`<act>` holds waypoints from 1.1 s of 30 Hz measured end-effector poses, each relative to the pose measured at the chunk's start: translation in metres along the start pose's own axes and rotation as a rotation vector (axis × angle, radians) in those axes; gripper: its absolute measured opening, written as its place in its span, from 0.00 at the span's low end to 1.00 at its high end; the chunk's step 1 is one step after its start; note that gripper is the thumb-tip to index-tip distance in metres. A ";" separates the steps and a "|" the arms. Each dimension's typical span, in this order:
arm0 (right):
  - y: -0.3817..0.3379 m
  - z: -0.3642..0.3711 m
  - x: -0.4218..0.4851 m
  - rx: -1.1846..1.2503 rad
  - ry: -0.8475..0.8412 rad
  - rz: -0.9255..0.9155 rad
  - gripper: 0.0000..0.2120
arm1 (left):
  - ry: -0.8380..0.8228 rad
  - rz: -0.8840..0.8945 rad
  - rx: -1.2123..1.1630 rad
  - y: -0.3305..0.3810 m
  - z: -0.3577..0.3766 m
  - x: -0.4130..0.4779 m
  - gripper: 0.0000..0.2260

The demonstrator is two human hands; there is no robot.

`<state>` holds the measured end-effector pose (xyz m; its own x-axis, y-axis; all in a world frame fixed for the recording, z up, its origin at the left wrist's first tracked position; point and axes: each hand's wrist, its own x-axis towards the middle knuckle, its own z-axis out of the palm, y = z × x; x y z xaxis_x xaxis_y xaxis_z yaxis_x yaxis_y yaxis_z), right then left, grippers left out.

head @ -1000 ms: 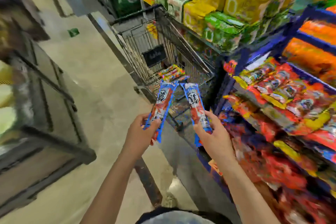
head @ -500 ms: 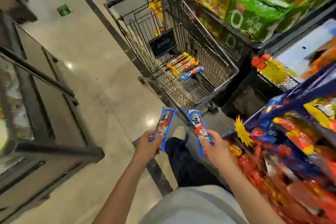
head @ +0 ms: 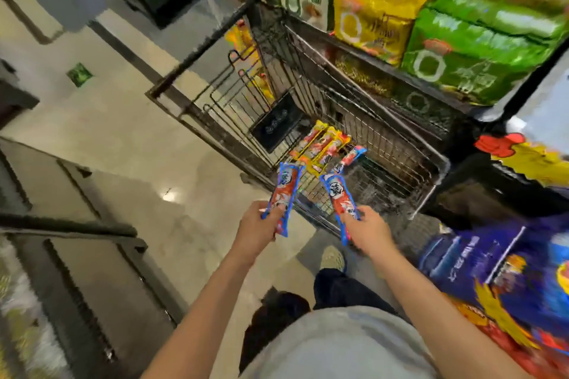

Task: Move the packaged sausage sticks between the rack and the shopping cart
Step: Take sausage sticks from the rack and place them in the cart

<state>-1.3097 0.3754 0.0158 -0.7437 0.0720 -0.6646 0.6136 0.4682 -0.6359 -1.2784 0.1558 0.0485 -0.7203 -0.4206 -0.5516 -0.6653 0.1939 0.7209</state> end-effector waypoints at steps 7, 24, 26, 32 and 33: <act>-0.032 0.007 0.063 0.390 0.084 0.317 0.11 | -0.244 0.072 0.216 0.051 0.034 0.107 0.10; 0.035 0.023 0.222 0.658 0.462 0.652 0.09 | -0.779 -0.103 0.551 0.031 0.214 0.310 0.08; 0.044 0.035 0.252 0.622 0.500 0.625 0.12 | -0.732 -0.159 0.547 0.012 0.234 0.332 0.12; 0.077 0.083 0.321 0.567 0.563 0.519 0.07 | -0.771 -0.067 0.419 -0.025 0.269 0.364 0.07; 0.080 0.089 0.325 0.547 0.587 0.521 0.08 | -0.715 0.016 0.445 -0.029 0.275 0.365 0.11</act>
<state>-1.4789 0.3577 -0.2858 -0.2656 0.6545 -0.7079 0.8334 -0.2133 -0.5098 -1.5758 0.2405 -0.2896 -0.5813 0.2188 -0.7837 -0.5615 0.5893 0.5809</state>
